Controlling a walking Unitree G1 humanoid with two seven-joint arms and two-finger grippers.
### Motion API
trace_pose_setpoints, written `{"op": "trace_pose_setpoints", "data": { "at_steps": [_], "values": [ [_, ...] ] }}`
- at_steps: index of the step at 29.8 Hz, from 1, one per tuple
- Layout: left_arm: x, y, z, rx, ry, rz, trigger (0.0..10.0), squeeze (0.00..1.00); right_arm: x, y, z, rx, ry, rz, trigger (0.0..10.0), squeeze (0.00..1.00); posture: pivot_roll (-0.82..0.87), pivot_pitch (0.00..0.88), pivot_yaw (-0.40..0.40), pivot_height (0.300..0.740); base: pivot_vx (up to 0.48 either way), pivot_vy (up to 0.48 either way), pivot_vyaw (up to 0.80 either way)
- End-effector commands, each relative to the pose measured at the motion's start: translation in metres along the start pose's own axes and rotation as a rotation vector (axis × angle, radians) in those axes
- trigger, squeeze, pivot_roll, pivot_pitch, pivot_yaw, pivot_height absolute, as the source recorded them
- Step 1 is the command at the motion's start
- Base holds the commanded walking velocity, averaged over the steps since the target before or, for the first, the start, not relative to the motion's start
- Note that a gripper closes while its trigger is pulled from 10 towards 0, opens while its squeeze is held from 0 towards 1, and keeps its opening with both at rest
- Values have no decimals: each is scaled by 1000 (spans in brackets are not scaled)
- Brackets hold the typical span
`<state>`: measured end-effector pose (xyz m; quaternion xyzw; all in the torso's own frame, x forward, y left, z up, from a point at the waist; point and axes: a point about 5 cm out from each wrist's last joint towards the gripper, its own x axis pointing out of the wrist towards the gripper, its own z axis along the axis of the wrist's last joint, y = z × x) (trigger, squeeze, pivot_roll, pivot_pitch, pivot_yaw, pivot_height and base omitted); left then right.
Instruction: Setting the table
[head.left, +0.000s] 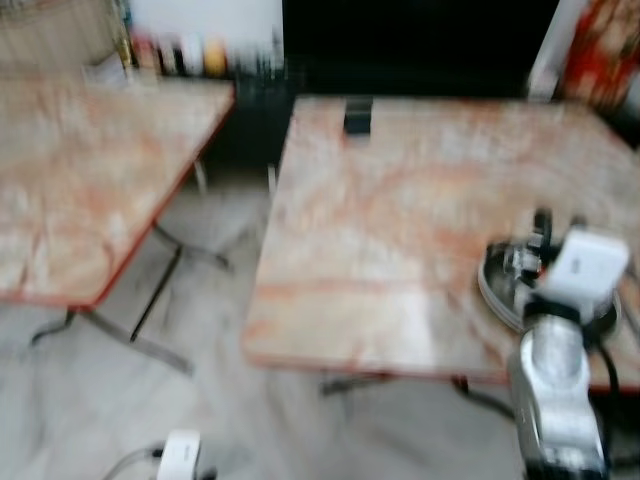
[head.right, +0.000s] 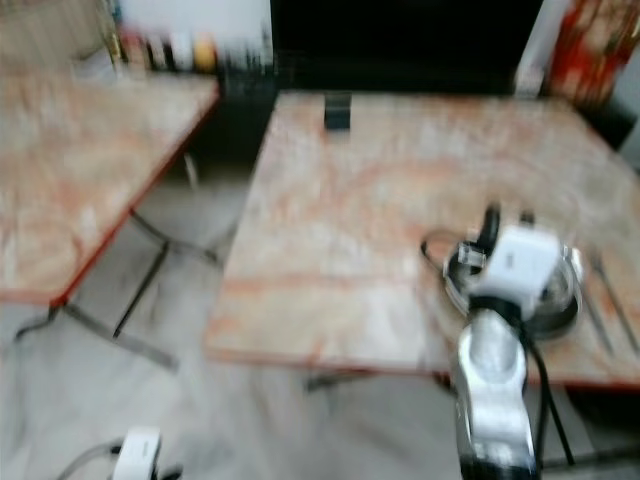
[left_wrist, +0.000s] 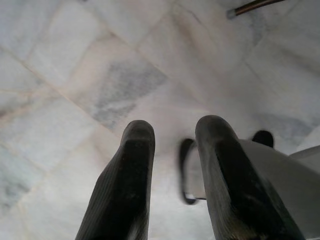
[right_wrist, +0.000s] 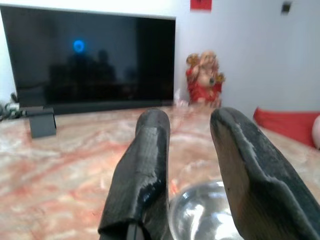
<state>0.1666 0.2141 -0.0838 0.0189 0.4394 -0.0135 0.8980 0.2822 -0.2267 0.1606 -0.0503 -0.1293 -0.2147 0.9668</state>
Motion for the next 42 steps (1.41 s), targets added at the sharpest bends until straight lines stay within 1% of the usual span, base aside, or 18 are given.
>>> {"op": "trace_pose_setpoints", "data": {
  "at_steps": [1, 8, 15, 22, 32, 36, 37, 38, 39, 42],
  "values": [
    [-2, 7, -6, -3, 30, 19, 10000, 0, 3, 5, 8, 21, -30, 8, 10000, 0, 65, 0, -37, 727, 0, 480, 0],
    [-4, 10, -11, -7, 46, 29, 10000, 0, 3, 8, 8, 29, -34, 17, 10000, 0, 63, 0, -37, 727, 0, 480, 0],
    [-4, 10, -12, -9, 51, 29, 10000, 0, 3, 9, 7, 30, -32, 21, 10000, 0, 60, 0, -35, 727, 0, 480, 0],
    [-6, 16, -13, -8, 60, 37, 10000, 0, 5, 10, 7, 26, -37, 28, 10000, 0, 59, 0, -36, 727, 0, 480, 0],
    [-8, 19, -18, -7, 79, 45, 10000, 0, 7, 12, 4, 29, -31, 28, 10000, 0, 58, 0, -35, 727, 0, 480, 0],
    [-8, 20, -16, 0, 73, 43, 10000, 0, 7, 13, -1, 15, -12, 39, 10000, 0, 56, 0, -33, 727, 0, 78, 0],
    [-7, 17, -16, 6, 74, 38, 10000, 0, 8, 13, -3, 13, -7, 42, 10000, 0, 56, 0, -33, 727, 0, 0, 0],
    [-7, 17, -16, 6, 74, 38, 10000, 0, 8, 13, -3, 13, -7, 42, 10000, 0, 56, 0, -33, 727, 0, 0, 0],
    [-6, 13, -17, 7, 74, 33, 10000, 0, 10, 12, -5, 9, -3, 39, 10000, 0, 56, 0, -33, 727, 0, 0, 0],
    [-6, 7, -18, 7, 73, 25, 10000, 0, 10, 8, -13, -7, 17, 30, 10000, 0, 59, 0, -33, 727, 0, 0, 0]
  ]
}}
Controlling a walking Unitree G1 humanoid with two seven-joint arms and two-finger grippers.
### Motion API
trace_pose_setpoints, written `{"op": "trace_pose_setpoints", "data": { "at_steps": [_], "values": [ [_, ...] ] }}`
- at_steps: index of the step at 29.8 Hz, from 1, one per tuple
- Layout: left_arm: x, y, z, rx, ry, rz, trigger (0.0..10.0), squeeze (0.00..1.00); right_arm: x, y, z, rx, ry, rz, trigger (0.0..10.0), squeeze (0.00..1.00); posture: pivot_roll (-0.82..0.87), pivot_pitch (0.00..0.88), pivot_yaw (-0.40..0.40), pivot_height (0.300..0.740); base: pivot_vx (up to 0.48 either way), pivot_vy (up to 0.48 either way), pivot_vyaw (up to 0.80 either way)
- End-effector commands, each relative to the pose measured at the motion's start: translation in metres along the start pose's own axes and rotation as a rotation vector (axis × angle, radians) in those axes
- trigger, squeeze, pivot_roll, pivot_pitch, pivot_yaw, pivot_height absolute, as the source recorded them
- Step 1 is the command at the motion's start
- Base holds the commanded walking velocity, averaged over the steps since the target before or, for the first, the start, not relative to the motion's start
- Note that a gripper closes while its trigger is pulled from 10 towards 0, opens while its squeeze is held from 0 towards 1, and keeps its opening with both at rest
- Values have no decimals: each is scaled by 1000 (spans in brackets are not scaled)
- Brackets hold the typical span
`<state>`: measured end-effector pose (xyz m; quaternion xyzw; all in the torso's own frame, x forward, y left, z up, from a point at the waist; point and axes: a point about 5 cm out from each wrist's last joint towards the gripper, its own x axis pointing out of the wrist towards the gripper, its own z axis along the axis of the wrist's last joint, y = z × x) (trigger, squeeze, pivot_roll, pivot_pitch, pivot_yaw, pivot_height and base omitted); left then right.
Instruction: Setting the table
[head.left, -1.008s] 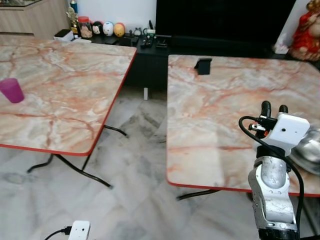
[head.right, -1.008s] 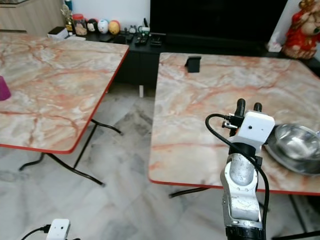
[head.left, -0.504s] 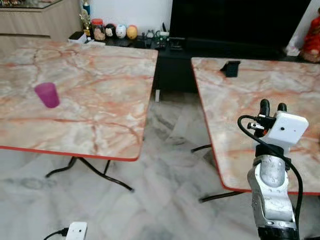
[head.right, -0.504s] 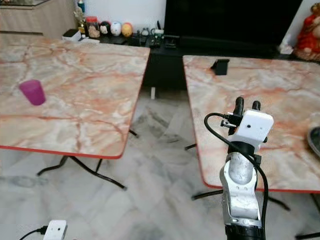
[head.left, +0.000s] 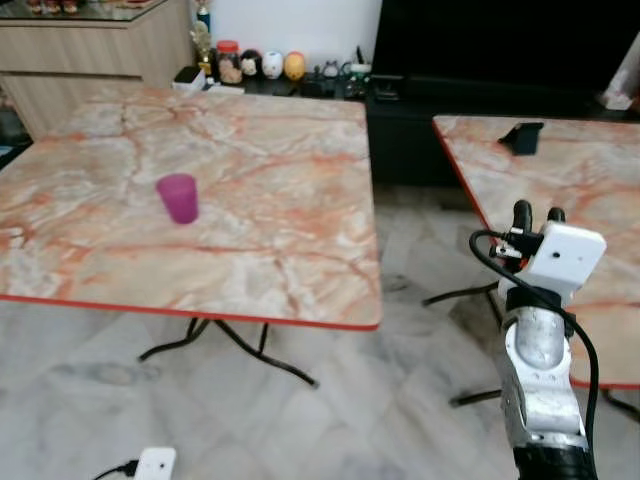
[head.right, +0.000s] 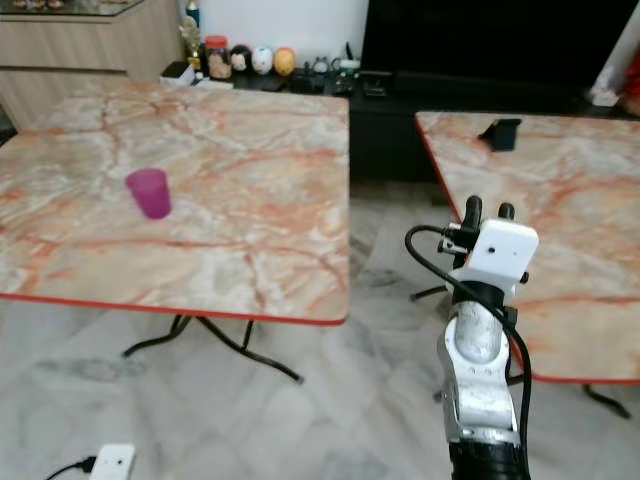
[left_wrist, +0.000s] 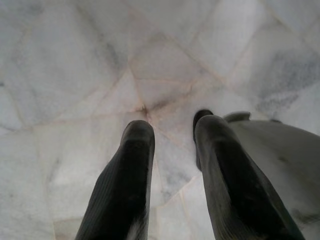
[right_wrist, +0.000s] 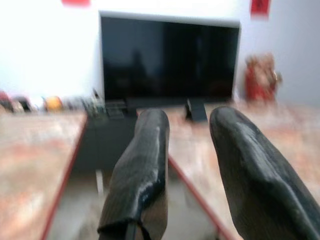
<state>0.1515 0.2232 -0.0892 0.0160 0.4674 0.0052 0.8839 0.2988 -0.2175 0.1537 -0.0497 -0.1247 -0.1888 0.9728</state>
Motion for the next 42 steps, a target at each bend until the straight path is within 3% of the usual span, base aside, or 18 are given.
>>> {"op": "trace_pose_setpoints", "data": {
  "at_steps": [1, 9, 14, 16, 18, 21, 23, 27, 28, 31, 33, 37, 42],
  "values": [
    [0, -2, -2, 29, 9, -5, 10000, 0, 0, -9, -7, -19, 19, -26, 10000, 0, 59, 0, -33, 727, 0, 0, 0],
    [0, -2, -2, 31, 7, -7, 10000, 0, -17, -21, -41, -75, 136, -57, 10000, 0, 58, 0, -32, 727, 0, 0, 0],
    [0, -2, 0, 28, 1, -9, 10000, 0, -42, -33, -89, -95, 337, -76, 10000, 0, 59, 0, -33, 727, 0, 0, 0],
    [1, -3, 2, 27, -4, -10, 10000, 0, -61, -42, -119, -120, 480, -82, 10000, 0, 60, 0, -34, 727, 0, 0, 0],
    [1, -3, 2, 25, -7, -9, 10000, 0, -74, -48, -134, -107, 574, -97, 10000, 0, 64, 0, -34, 727, 0, 0, 0],
    [1, -3, 3, 25, -8, -9, 10000, 0, -90, -50, -151, -88, 684, -91, 10000, 0, 62, 0, -32, 727, 0, 0, 0],
    [1, -3, 5, 26, -11, -7, 10000, 0, -113, -42, -170, -99, 826, 12, 10000, 0, 59, 0, -28, 727, 0, 0, 0],
    [2, -2, 6, 23, -16, -4, 10000, 0, -143, -30, -186, -127, 968, 176, 10000, 0, 66, 0, -27, 727, 0, 0, 0],
    [2, -2, 6, 23, -16, -4, 10000, 0, -143, -30, -186, -127, 968, 176, 10000, 0, 66, 0, -27, 727, 0, 0, 0],
    [2, -2, 8, 22, -22, -1, 10000, 0, -169, -34, -196, -150, 1093, 196, 10000, 0, 72, 0, -26, 727, 0, 0, 0],
    [2, -2, 10, 20, -29, 0, 10000, 0, -184, -42, -201, -137, 1171, 130, 10000, 0, 77, 0, -25, 727, 0, 0, 0],
    [3, -2, 12, 19, -35, 0, 10000, 0, -184, -43, -201, -86, 1171, 84, 10000, 0, 68, 0, -20, 727, 0, 0, 0],
    [4, -5, 14, 20, -42, -9, 10000, 0, -181, -36, -201, -63, 1183, 128, 10000, 0, 64, 0, -17, 727, 0, 0, 0]
  ]
}}
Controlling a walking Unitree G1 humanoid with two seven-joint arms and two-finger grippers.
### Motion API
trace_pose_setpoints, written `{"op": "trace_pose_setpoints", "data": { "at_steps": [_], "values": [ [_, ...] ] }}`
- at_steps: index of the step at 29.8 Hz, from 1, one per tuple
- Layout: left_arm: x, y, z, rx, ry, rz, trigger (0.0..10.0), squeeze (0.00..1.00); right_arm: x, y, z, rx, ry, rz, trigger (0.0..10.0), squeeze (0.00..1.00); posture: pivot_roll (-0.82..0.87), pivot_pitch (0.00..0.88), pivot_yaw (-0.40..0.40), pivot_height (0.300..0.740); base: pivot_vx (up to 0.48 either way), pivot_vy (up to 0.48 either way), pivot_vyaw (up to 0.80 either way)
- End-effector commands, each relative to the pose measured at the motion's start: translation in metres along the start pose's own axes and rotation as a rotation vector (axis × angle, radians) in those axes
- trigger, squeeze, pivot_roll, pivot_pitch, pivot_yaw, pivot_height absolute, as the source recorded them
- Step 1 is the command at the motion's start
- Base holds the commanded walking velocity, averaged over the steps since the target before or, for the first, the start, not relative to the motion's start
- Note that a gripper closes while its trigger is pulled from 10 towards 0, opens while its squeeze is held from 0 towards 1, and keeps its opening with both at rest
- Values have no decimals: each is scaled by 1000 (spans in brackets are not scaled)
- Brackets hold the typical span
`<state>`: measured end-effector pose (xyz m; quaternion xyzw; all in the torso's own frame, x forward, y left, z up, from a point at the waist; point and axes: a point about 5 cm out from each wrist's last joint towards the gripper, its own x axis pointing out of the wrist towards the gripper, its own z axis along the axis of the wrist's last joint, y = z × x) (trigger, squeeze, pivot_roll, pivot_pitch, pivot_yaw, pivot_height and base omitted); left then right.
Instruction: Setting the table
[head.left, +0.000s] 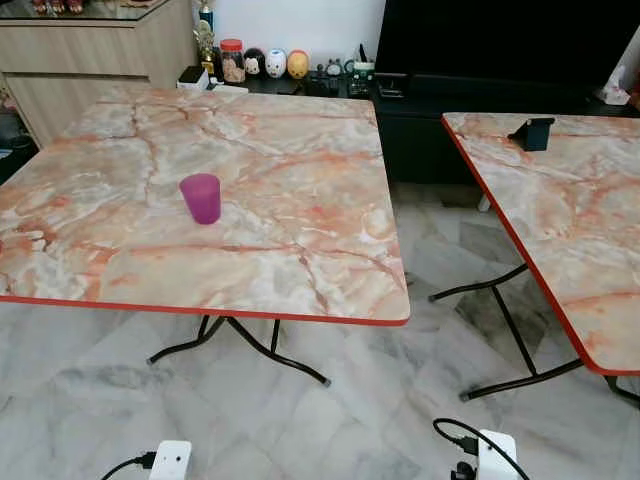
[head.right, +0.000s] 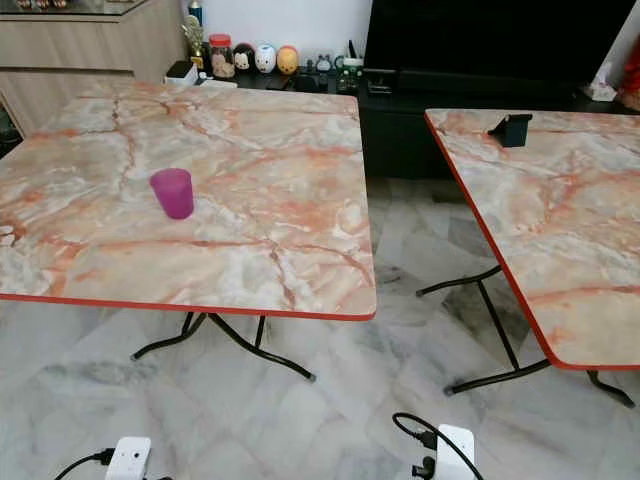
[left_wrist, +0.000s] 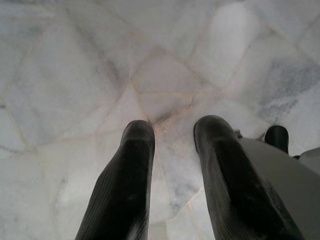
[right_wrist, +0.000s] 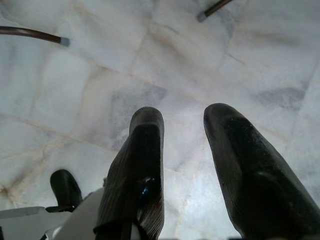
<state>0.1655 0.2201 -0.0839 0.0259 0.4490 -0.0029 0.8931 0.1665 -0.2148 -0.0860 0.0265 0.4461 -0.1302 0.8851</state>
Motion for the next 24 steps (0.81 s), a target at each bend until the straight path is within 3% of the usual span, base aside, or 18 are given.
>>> {"op": "trace_pose_setpoints", "data": {
  "at_steps": [1, 12, 17, 24],
  "values": [
    [0, -2, 0, -5, -2, -5, 10000, 0, 1, 0, 3, -10, 6, 8, 10000, 0, 70, 0, -19, 727, 0, 0, 0],
    [-2, 11, -1, -15, 4, 10, 10000, 0, 7, -6, 35, -29, -22, 29, 10000, 0, 75, 0, -23, 727, 0, 0, 0],
    [-3, 10, -4, -19, 15, 13, 10000, 0, 5, -2, 19, -34, -11, 44, 10000, 0, 82, 0, -23, 727, 0, 0, 0],
    [1, -3, 0, -10, 6, -4, 10000, 0, 5, -1, 19, -33, -13, 54, 10000, 0, 77, 0, -15, 727, 0, 0, 0]
  ]
}}
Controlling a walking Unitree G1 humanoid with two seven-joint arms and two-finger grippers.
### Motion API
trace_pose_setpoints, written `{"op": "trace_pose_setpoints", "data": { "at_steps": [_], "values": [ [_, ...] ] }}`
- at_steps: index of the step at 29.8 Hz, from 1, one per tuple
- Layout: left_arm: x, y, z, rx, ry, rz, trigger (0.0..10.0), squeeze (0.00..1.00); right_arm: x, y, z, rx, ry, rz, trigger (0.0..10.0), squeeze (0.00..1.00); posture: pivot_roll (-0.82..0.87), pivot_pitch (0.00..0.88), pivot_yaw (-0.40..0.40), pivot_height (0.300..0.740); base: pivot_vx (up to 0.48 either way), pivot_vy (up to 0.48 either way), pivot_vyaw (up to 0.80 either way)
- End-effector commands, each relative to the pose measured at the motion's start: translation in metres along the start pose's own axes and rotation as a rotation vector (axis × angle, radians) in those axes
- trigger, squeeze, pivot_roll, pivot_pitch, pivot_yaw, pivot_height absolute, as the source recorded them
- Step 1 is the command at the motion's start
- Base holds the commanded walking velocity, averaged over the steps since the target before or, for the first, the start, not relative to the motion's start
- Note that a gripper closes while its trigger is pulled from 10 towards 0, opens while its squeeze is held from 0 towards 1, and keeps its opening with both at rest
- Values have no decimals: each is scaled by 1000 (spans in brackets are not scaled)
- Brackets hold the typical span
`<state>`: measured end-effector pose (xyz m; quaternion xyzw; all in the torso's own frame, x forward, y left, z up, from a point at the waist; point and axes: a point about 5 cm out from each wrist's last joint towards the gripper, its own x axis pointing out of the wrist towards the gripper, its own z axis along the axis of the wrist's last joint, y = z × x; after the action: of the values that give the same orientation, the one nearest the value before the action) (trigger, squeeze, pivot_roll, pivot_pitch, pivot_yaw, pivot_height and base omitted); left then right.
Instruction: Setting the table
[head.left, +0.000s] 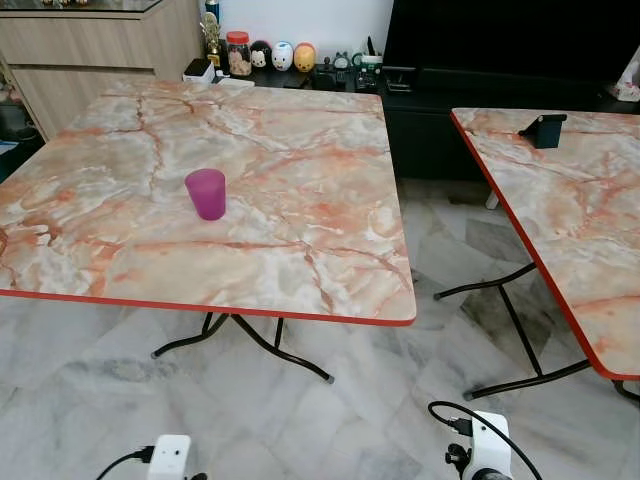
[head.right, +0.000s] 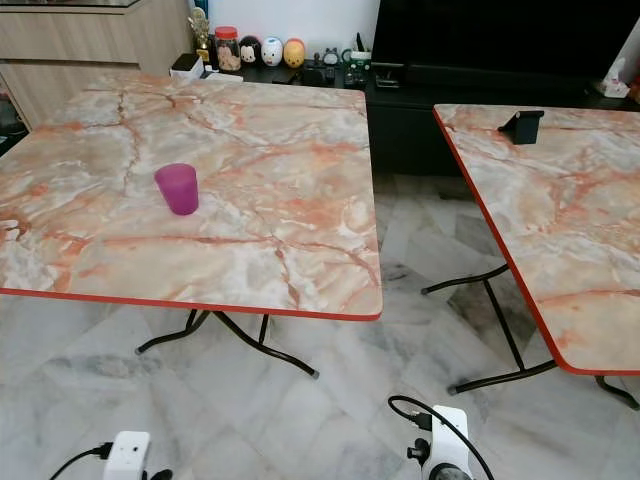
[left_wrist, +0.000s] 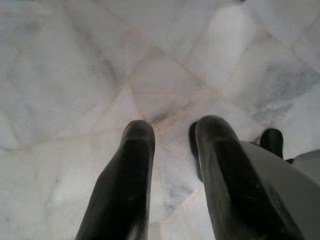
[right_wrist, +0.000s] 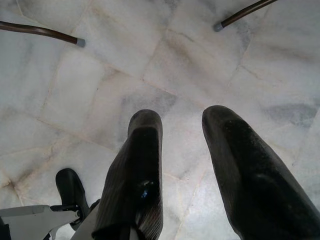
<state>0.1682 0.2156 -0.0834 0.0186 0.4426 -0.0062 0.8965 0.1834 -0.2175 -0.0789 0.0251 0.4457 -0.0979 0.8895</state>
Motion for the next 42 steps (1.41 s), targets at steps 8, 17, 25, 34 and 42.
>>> {"op": "trace_pose_setpoints", "data": {
  "at_steps": [8, 17, 25, 34, 42],
  "values": [
    [2, -2, 4, 5, -1, 0, 10000, 0, 0, -2, 0, -6, -8, 1, 10000, 0, 85, 0, -17, 727, 0, 426, 0],
    [2, -3, 7, 21, -12, -5, 10000, 0, -1, -3, -2, -20, -4, 3, 10000, 0, 86, 0, -19, 727, 0, 166, 0],
    [3, -3, 10, 27, -26, -9, 10000, 0, -1, -1, -3, -25, -2, 12, 10000, 0, 85, 0, -16, 727, 0, 0, 0],
    [4, -4, 14, 18, -34, -12, 10000, 0, -1, 0, -2, -34, -3, 19, 10000, 0, 88, 0, -19, 727, 0, 0, 0],
    [4, -6, 14, 22, -28, -16, 10000, 0, -1, 0, -2, -39, -2, 22, 10000, 0, 89, 0, -24, 727, 0, 330, 0]
  ]
}}
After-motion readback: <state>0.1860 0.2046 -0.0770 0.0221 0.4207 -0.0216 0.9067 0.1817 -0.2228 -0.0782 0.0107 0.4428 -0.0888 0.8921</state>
